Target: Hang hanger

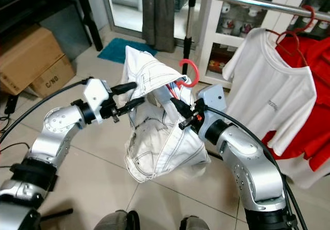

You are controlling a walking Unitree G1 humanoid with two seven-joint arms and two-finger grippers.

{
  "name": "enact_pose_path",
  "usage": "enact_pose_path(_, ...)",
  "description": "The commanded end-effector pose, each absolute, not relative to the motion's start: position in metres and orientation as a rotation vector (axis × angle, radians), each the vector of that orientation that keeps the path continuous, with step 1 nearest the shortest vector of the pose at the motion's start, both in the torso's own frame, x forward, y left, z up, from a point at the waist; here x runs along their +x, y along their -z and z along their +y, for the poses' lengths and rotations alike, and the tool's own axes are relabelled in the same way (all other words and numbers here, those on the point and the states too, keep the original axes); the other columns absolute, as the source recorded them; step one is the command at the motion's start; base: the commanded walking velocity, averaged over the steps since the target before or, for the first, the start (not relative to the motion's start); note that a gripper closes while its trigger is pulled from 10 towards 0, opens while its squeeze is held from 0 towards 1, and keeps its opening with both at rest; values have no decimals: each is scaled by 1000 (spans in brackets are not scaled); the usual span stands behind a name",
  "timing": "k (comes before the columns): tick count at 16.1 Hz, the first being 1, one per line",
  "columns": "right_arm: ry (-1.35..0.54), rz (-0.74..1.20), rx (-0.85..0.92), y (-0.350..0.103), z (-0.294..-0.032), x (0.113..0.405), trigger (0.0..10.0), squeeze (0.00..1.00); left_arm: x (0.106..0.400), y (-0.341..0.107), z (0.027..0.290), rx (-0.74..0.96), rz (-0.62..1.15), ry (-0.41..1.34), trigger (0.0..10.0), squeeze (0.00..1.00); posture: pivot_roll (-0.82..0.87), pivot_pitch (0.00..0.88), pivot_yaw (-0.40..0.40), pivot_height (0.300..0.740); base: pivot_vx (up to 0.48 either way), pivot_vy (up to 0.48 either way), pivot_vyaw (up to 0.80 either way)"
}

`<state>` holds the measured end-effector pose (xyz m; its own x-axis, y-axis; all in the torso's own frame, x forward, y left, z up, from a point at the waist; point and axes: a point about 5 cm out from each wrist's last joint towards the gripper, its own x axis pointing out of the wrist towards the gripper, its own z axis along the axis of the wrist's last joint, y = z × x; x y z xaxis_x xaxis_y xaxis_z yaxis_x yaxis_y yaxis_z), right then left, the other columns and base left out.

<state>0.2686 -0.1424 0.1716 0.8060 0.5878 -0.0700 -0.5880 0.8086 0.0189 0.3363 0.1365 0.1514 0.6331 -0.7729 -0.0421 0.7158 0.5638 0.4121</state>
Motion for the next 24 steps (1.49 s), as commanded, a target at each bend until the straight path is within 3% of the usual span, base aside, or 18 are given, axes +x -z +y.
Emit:
enact_pose_path(1,-658,-15,-1,-189,-138,267,0,0,340,-150,139,484,-139,845,10000,0,-72,99,65,740,0,0,0)
enact_pose_path(2,-657,-15,0,-189,-138,266,0,0,343,-150,139,510,-138,833,10000,0,-72,99,66,740,0,0,0)
enact_pose_path(3,-656,-16,1,-189,-138,266,0,0,344,-150,139,515,-140,826,4392,0,-73,99,67,740,0,0,0)
enact_pose_path(4,-656,-17,2,-189,-138,266,0,0,345,-150,139,519,-147,813,0,0,-73,99,66,740,0,0,0)
enact_pose_path(11,-659,-10,0,-188,-138,267,0,0,353,-158,155,375,-199,695,0,0,-70,99,61,740,0,0,0)
enact_pose_path(14,-671,6,-27,-186,-139,265,0,0,361,-172,180,358,-199,569,0,0,-70,98,61,740,0,0,0)
enact_pose_path(19,-956,93,-196,-177,-141,240,0,0,370,-222,227,526,-209,503,0,0,-68,95,61,740,0,0,0)
enact_pose_path(21,-1052,119,-188,-176,-140,230,0,0,372,-239,239,535,-180,542,0,0,-69,94,62,740,0,0,0)
enact_pose_path(24,-1194,98,-9,-187,-141,214,0,0,374,-249,263,483,-82,552,0,0,-69,94,64,740,0,0,0)
